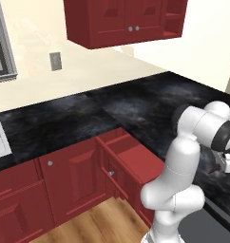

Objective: Organize the utensils by type. Pick up the wooden spoons from the counter and place them in the open cabinet. Then pick up the metallic utensils from the counter and place them in the open drawer.

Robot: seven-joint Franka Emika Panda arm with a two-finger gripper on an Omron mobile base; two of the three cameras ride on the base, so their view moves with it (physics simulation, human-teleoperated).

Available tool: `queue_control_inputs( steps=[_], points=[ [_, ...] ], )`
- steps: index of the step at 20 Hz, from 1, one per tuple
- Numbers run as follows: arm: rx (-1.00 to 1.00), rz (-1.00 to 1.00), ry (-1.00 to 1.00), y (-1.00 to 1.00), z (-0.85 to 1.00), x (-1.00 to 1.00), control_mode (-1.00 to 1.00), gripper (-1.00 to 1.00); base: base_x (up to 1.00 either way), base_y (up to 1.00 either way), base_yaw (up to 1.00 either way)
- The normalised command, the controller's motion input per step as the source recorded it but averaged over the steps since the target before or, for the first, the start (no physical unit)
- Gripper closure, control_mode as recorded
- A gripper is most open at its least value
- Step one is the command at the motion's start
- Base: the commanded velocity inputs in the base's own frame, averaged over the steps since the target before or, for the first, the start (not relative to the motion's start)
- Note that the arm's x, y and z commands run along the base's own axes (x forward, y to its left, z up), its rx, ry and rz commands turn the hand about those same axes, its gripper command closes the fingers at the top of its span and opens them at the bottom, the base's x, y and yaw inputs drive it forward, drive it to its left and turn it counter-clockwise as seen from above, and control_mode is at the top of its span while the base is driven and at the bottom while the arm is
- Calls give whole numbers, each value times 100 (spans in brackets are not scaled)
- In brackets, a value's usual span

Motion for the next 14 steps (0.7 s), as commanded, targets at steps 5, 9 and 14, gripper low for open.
queue_control_inputs(
  steps=[5,9,14],
  points=[
    [0,-4,1,0,-30,-57,-100,100,0,0,0],
    [0,0,4,5,-16,-41,-100,100,0,0,0],
    [0,3,1,9,-14,-64,-100,100,0,0,0]
  ],
)
